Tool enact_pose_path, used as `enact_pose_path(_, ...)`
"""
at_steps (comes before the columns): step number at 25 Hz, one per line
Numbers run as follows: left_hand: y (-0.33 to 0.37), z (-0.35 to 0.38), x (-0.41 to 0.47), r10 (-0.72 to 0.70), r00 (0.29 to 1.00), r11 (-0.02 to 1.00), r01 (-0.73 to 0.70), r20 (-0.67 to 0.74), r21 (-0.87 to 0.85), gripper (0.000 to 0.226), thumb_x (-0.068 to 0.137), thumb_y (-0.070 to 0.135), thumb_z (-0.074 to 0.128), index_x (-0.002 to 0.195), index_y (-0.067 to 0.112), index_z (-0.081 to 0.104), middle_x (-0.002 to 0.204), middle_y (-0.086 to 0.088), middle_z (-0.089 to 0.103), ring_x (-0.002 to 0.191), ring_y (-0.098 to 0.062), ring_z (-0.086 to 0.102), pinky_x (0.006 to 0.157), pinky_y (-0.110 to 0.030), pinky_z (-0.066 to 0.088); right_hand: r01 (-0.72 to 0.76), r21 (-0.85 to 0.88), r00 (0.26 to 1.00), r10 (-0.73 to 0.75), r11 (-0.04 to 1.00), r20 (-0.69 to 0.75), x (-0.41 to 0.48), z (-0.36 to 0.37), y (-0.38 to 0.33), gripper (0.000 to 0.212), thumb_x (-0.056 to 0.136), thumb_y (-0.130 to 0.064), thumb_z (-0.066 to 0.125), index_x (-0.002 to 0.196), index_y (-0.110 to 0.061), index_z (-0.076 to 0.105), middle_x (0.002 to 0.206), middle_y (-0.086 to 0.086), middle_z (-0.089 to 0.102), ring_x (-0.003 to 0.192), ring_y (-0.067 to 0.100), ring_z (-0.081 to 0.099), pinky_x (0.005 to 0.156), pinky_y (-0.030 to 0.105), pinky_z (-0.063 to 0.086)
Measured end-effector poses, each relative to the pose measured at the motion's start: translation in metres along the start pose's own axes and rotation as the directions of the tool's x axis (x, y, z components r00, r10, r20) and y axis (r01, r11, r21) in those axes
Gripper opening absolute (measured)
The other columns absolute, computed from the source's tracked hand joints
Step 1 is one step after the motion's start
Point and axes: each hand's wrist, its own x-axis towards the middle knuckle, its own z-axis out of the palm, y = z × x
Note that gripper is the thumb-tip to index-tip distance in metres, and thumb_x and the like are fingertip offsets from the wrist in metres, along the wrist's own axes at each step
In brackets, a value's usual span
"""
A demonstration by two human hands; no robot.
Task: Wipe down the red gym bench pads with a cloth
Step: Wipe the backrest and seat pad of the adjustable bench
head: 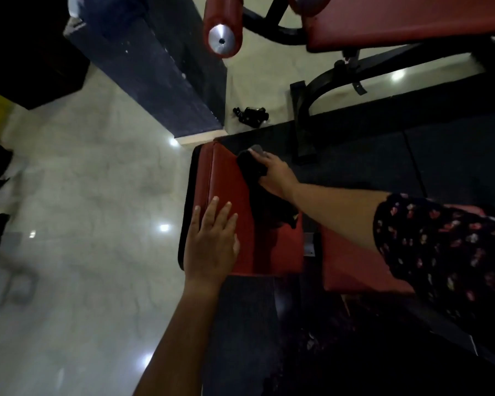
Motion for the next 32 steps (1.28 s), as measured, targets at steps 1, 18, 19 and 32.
enact_pose_path(1, 0.0, 0.0, -0.001, -0.005, 1.0, 1.0, 0.005, -0.015, -0.002, 0.042, 0.078, 0.025, 0.071, 0.118, 0.014, 0.07, 0.136, -0.006, 0.059, 0.136, -0.028, 0.042, 0.112, -0.052, 0.032, -0.044, 0.049, 0.999, 0.042, 0.998, 0.03, 0.005, -0.003, -0.004, 0.073, 0.087, -0.01, 0.059, 0.149, -0.035, 0.031, 0.149, 0.013, 0.041, 0.131, 0.033, 0.046, 0.105, 0.033, 0.038)
enact_pose_path(18, 0.006, -0.01, 0.003, 0.037, 0.99, 0.989, -0.055, 0.135, 0.138, 0.056, 0.083, 0.035, 0.062, 0.137, 0.02, 0.056, 0.146, -0.007, 0.049, 0.141, -0.032, 0.036, 0.115, -0.056, 0.021, -0.032, 0.215, 0.984, -0.008, 0.976, 0.179, -0.196, 0.089, 0.013, 0.093, 0.089, -0.01, 0.058, 0.138, -0.048, -0.011, 0.16, 0.01, -0.001, 0.142, 0.03, 0.026, 0.101, 0.017, 0.029)
enact_pose_path(19, 0.008, -0.01, 0.004, 0.087, 0.975, 0.97, -0.129, 0.203, 0.205, 0.061, 0.09, 0.038, 0.053, 0.147, 0.022, 0.041, 0.155, -0.007, 0.036, 0.145, -0.032, 0.027, 0.118, -0.057, 0.011, -0.045, 0.218, 0.98, 0.001, 0.975, 0.198, -0.202, 0.095, 0.015, 0.091, 0.091, -0.014, 0.058, 0.138, -0.047, -0.013, 0.16, 0.011, -0.002, 0.144, 0.031, 0.024, 0.103, 0.018, 0.027)
enact_pose_path(32, 0.025, -0.015, 0.017, 0.073, 0.926, 0.949, -0.179, 0.371, 0.261, 0.06, 0.1, 0.039, 0.033, 0.154, 0.014, 0.022, 0.161, -0.008, 0.02, 0.149, -0.029, 0.012, 0.119, -0.051, -0.002, -0.072, 0.218, 0.996, 0.058, 0.973, 0.073, -0.205, 0.114, 0.037, 0.068, 0.094, -0.035, 0.058, 0.145, -0.049, 0.015, 0.146, 0.009, 0.035, 0.129, 0.025, 0.045, 0.103, 0.018, 0.031)
